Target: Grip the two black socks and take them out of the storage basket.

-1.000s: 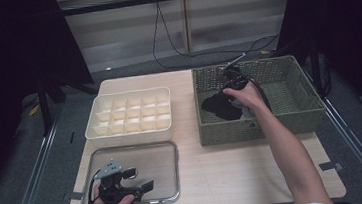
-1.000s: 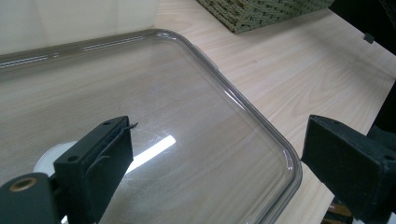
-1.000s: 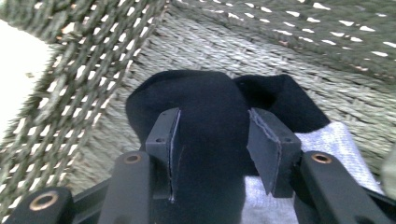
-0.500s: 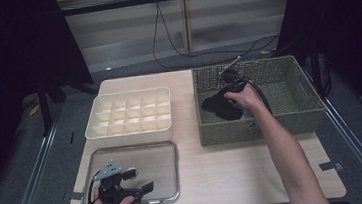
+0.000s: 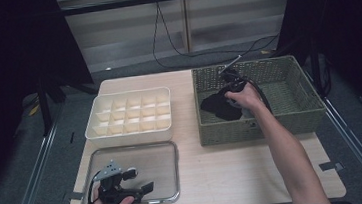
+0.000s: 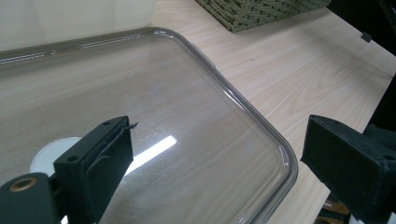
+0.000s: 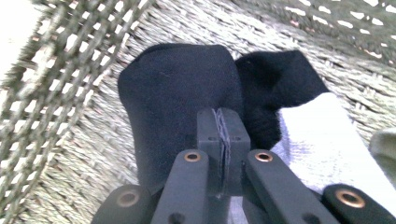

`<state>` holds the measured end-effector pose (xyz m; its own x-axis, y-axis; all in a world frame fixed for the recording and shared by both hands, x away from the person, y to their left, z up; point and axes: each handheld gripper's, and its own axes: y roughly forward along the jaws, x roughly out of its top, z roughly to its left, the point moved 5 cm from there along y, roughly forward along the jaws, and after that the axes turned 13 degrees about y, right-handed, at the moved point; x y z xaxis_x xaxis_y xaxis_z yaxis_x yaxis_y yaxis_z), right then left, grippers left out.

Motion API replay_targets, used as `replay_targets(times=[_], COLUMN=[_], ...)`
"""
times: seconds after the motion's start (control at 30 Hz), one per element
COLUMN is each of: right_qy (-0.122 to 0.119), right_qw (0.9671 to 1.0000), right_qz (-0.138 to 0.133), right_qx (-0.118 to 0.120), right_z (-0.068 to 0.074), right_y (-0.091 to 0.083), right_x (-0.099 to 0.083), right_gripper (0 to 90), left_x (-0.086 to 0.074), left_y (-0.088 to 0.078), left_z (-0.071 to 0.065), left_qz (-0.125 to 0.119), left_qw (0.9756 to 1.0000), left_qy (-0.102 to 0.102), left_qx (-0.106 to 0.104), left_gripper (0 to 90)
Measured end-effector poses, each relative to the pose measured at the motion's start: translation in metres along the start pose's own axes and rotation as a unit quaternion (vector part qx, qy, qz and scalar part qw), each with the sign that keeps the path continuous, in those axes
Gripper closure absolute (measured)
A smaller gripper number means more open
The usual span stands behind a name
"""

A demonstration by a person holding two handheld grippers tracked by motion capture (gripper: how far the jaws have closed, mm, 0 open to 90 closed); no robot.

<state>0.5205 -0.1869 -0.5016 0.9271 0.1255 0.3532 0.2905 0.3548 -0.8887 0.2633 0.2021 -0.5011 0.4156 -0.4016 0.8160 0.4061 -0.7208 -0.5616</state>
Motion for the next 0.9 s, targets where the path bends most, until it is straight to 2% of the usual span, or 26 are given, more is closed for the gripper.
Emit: replay_targets(times=[0.07, 0.1, 0.17, 0.23, 0.3, 0.43, 0.53, 0.7, 0.83, 0.87, 0.9], right_qy=[-0.001, 0.004, 0.005, 0.009, 0.011, 0.013, 0.01, 0.01, 0.017, 0.016, 0.012], right_qw=[1.0, 0.9995, 0.9984, 0.9974, 0.9947, 0.9921, 0.9878, 0.9865, 0.9819, 0.9789, 0.9775], right_qz=[-0.003, -0.018, -0.032, -0.043, -0.064, -0.084, -0.109, -0.12, -0.141, -0.152, -0.157], right_qx=[0.006, 0.024, 0.046, 0.057, 0.08, 0.092, 0.111, 0.111, 0.125, 0.136, 0.14], right_z=[0.002, 0.004, 0.007, 0.008, 0.01, 0.011, 0.009, 0.008, 0.008, 0.009, 0.011], right_y=[-0.002, -0.005, -0.009, -0.013, -0.019, -0.026, -0.034, -0.042, -0.055, -0.063, -0.067], right_x=[0.0, 0.002, 0.003, 0.004, 0.005, 0.005, 0.004, 0.0, 0.001, 0.001, 0.001], right_gripper=[89.0, 89.0, 89.0, 88.9, 88.8, 88.8, 88.7, 88.7, 88.8, 88.8, 88.8], left_x=[0.0, 0.0, 0.0, 0.0, 0.0, 0.0, 0.0, 0.001, 0.002, 0.002, 0.002], left_y=[0.0, 0.0, 0.0, 0.001, 0.0, 0.0, 0.001, 0.002, 0.003, 0.003, 0.003], left_z=[0.0, 0.0, 0.0, 0.0, 0.0, 0.0, 0.0, -0.001, -0.003, -0.002, -0.002], left_qz=[-0.001, 0.0, 0.0, 0.0, 0.0, 0.0, 0.0, -0.001, 0.001, 0.002, 0.002], left_qw=[1.0, 1.0, 1.0, 1.0, 1.0, 1.0, 1.0, 1.0, 1.0, 1.0, 1.0], left_qy=[0.0, 0.0, 0.0, 0.0, 0.0, 0.0, 0.0, -0.002, 0.003, 0.003, 0.003], left_qx=[-0.001, -0.002, -0.001, -0.002, -0.001, 0.0, -0.001, -0.004, -0.005, -0.004, -0.004], left_gripper=[8.4, 8.4, 8.4, 8.4, 8.4, 8.4, 8.4, 8.4, 8.4, 8.4, 8.4])
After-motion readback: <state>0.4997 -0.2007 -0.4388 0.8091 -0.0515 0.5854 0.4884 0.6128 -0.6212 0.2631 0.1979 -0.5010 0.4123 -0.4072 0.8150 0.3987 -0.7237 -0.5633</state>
